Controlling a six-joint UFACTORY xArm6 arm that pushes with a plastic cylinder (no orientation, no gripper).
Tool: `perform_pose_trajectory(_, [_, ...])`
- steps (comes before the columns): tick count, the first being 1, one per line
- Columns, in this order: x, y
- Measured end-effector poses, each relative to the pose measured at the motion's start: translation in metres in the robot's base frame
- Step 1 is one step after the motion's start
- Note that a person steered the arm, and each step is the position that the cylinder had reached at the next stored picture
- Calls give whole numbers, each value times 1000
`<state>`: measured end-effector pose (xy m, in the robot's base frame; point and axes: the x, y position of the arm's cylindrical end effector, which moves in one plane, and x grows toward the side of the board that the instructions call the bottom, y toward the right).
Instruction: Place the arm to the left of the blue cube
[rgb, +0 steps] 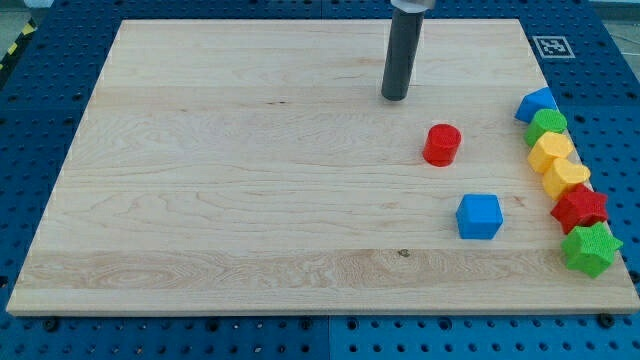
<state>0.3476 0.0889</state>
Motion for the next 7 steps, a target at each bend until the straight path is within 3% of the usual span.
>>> perform_pose_trajectory(2, [42, -38])
perform_pose_trajectory(7, [126, -46])
